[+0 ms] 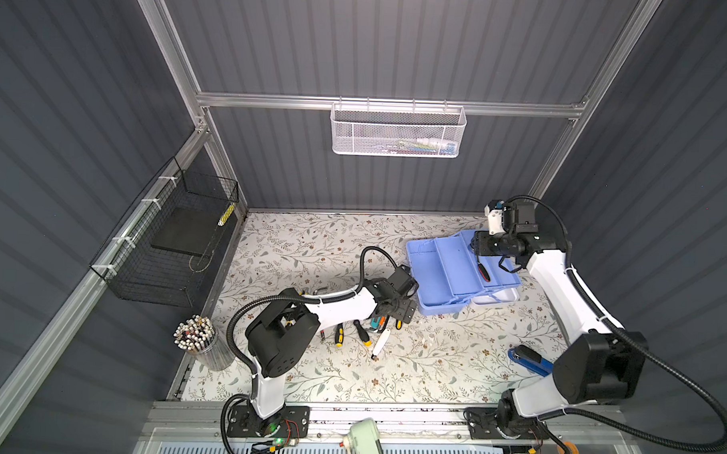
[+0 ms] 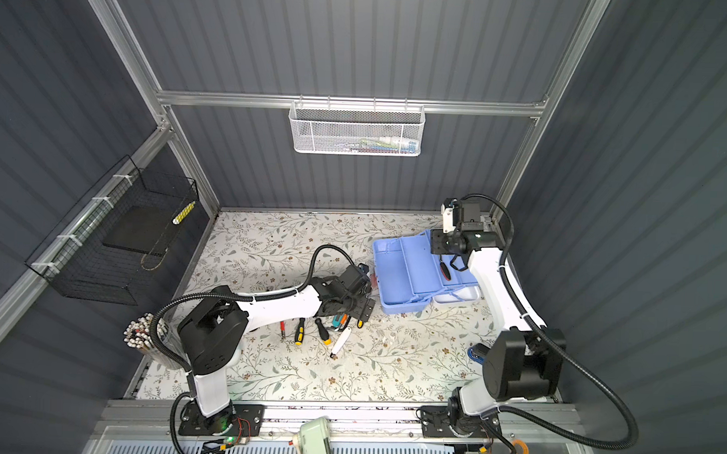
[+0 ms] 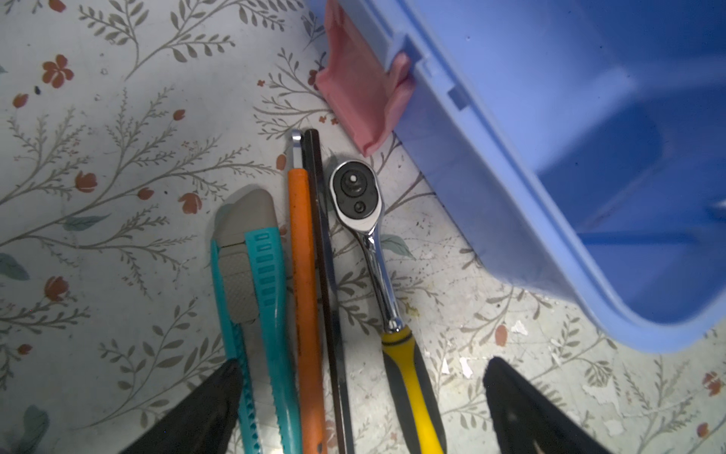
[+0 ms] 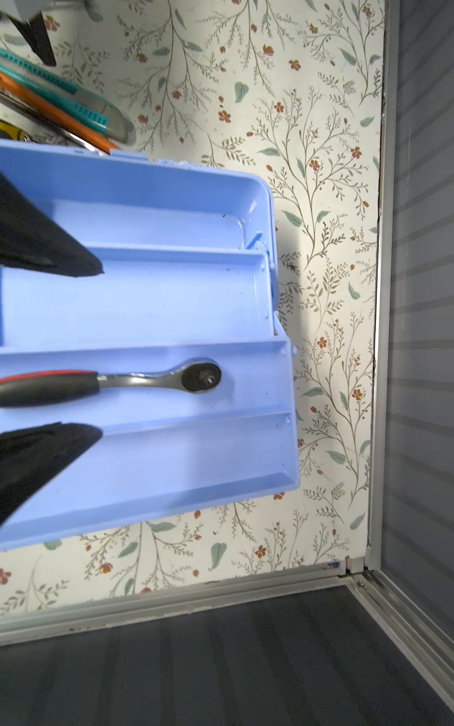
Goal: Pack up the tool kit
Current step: 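Lower the ratchet into the blue tray and open the right gripper, then move the right gripper back from the box to the row of tools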
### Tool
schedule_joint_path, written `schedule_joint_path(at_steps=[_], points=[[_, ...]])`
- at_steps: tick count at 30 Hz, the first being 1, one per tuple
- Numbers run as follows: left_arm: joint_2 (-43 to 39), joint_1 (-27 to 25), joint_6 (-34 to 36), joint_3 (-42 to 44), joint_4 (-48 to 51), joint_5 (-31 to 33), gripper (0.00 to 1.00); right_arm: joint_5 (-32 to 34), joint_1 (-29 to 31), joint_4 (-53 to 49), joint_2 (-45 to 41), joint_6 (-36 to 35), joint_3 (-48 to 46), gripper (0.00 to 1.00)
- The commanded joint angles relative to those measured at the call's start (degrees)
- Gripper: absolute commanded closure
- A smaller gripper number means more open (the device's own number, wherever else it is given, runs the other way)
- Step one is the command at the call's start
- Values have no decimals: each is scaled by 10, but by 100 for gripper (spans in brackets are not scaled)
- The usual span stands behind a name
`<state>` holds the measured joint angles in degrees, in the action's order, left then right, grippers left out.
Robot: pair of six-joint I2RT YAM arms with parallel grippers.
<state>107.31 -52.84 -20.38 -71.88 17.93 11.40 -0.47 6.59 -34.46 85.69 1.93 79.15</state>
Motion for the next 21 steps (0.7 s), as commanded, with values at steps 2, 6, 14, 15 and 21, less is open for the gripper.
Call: schedule_joint_path(at_steps=[2, 6, 14, 15, 21], points=[[-43, -1, -17, 23, -9, 27, 0, 46, 61, -14, -37, 89, -56, 35], [-71, 1, -19, 48, -17, 55, 0, 65, 104, 26, -96, 178, -125, 31], [-129, 38, -35, 113, -32, 64, 0, 138, 240, 90, -151, 346, -229, 29], [-138, 45, -37, 123, -37, 63, 0, 150, 261, 92, -147, 362, -235, 28], [-194, 95, -40, 177, -43, 53, 0, 199, 368, 76, -61, 426, -219, 27]])
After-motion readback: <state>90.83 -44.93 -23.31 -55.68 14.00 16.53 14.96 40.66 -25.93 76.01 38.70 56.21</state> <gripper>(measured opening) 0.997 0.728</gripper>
